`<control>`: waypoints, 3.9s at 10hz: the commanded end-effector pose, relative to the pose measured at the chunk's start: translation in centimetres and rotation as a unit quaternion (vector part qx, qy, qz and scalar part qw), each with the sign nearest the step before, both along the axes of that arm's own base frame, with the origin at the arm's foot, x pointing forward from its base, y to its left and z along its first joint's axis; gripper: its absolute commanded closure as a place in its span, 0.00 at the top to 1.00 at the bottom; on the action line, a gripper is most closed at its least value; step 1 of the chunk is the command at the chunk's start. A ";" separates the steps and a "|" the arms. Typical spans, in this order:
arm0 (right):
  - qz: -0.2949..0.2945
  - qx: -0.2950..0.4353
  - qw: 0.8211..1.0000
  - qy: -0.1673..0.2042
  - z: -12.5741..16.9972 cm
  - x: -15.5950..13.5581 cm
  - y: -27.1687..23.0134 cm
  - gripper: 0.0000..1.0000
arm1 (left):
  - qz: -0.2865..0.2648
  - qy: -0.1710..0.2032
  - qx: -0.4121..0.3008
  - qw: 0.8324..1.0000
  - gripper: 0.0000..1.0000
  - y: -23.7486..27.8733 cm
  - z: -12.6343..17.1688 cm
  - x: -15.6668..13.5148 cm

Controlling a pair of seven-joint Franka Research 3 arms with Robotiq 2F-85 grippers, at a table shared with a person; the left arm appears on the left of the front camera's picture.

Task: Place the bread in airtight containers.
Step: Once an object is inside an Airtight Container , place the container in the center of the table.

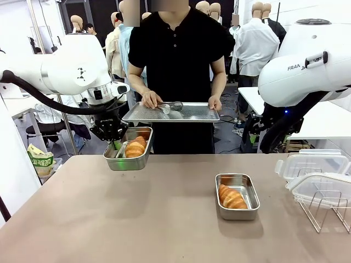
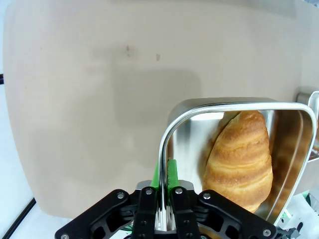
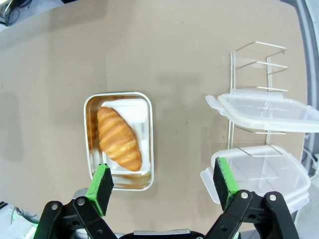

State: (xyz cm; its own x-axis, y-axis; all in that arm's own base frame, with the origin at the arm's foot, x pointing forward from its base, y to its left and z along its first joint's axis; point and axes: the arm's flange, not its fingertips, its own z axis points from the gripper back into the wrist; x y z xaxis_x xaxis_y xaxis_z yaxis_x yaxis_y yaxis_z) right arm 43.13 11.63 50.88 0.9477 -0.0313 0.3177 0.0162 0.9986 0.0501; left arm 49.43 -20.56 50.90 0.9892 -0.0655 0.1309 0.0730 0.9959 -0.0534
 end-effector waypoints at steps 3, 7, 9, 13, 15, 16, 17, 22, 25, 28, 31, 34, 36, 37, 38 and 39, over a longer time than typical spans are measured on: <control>0.001 -0.006 1.000 0.001 0.0 0.0 -0.1 1.00 | 0.002 -0.003 -0.002 1.000 0.00 0.2 0.4 0.0; 0.001 -0.006 1.000 0.001 0.0 0.0 -0.1 1.00 | 0.002 -0.003 -0.002 1.000 0.00 0.2 0.4 0.0; 0.001 -0.006 1.000 0.001 0.0 0.0 -0.1 1.00 | 0.002 -0.003 -0.002 1.000 0.00 0.2 0.4 0.0; 0.001 -0.006 1.000 0.001 0.0 0.0 -0.1 1.00 | 0.000 0.000 0.000 1.000 0.00 0.0 0.0 0.0; 0.001 -0.006 1.000 0.001 0.0 0.0 -0.1 1.00 | 0.056 0.030 0.027 0.998 0.00 -1.6 -3.5 -0.1; 0.001 -0.006 1.000 0.001 0.0 0.0 -0.1 1.00 | 0.076 0.024 0.043 0.996 0.00 -2.7 -5.1 -0.5; 0.001 -0.006 1.000 0.001 0.0 0.0 -0.1 1.00 | 0.094 0.011 0.060 0.994 0.00 -3.5 -6.5 -0.9; 0.001 -0.006 1.000 0.001 0.0 0.0 -0.1 1.00 | 0.067 -0.039 0.073 0.994 0.00 -5.1 -12.4 -2.5; 0.001 -0.006 1.000 0.001 0.0 0.0 -0.1 1.00 | 0.050 0.008 0.020 0.999 0.00 -4.6 -13.7 -2.0; 0.001 -0.006 1.000 0.001 0.0 0.0 -0.1 1.00 | 0.048 0.010 0.019 0.999 0.00 -4.2 -15.0 -1.7; 0.001 -0.006 1.000 0.001 0.0 0.0 -0.1 1.00 | 0.029 0.013 0.021 0.999 0.00 -3.9 -15.9 -1.5; 0.001 -0.006 1.000 0.001 0.0 0.0 -0.1 1.00 | 0.035 0.020 0.021 0.999 0.00 -3.3 -16.9 -1.3; 0.001 -0.006 1.000 0.001 0.0 0.0 -0.1 1.00 | 0.038 0.024 0.017 0.999 0.00 -3.1 -17.6 -1.2; 0.001 -0.006 1.000 0.001 0.0 0.0 -0.1 1.00 | 0.040 0.027 0.016 0.999 0.05 -3.0 -17.6 -1.1; 0.001 -0.006 1.000 0.001 0.0 0.0 -0.1 1.00 | 0.040 0.029 0.016 0.999 0.24 -3.0 -17.7 -1.0; 0.001 -0.006 1.000 0.001 0.0 0.0 -0.1 1.00 | 0.040 0.028 0.017 0.999 0.44 -2.9 -17.7 -1.1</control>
